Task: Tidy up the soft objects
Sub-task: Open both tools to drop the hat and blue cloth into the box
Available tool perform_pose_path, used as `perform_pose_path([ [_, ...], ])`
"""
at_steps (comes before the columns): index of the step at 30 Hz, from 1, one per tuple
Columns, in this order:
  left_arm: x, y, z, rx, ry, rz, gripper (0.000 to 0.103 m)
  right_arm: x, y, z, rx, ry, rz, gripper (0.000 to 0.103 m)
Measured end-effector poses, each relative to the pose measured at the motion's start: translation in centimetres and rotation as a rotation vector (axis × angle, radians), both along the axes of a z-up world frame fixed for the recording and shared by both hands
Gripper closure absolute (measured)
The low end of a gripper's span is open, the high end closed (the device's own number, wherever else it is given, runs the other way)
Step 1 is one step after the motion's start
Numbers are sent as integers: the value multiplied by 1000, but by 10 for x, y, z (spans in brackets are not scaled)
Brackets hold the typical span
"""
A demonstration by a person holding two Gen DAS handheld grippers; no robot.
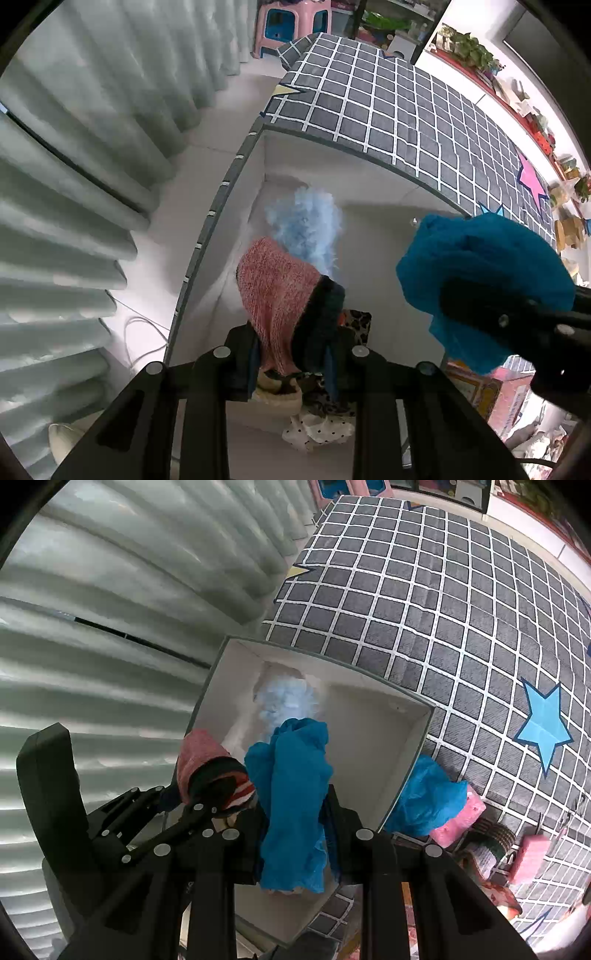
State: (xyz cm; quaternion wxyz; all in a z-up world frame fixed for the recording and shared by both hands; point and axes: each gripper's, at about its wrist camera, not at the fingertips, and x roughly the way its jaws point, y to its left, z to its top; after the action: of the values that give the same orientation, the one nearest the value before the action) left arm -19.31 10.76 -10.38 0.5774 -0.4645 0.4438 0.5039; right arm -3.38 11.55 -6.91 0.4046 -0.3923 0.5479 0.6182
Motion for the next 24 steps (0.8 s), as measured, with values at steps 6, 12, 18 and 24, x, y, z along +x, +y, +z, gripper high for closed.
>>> perform_pose_path([
  [6, 5, -2, 5, 37, 8, -14, 24, 4, 1, 0, -4, 7, -11, 60],
  [12, 8, 2, 6, 18, 13, -4, 7, 8, 3, 3, -2, -33, -25, 19],
  [18, 11, 2, 8, 11, 0, 3, 0, 14, 3, 5, -5, -61, -39, 0],
  [24, 12, 4, 11, 9, 4, 16, 0, 19, 3, 6, 1, -65, -59, 0],
])
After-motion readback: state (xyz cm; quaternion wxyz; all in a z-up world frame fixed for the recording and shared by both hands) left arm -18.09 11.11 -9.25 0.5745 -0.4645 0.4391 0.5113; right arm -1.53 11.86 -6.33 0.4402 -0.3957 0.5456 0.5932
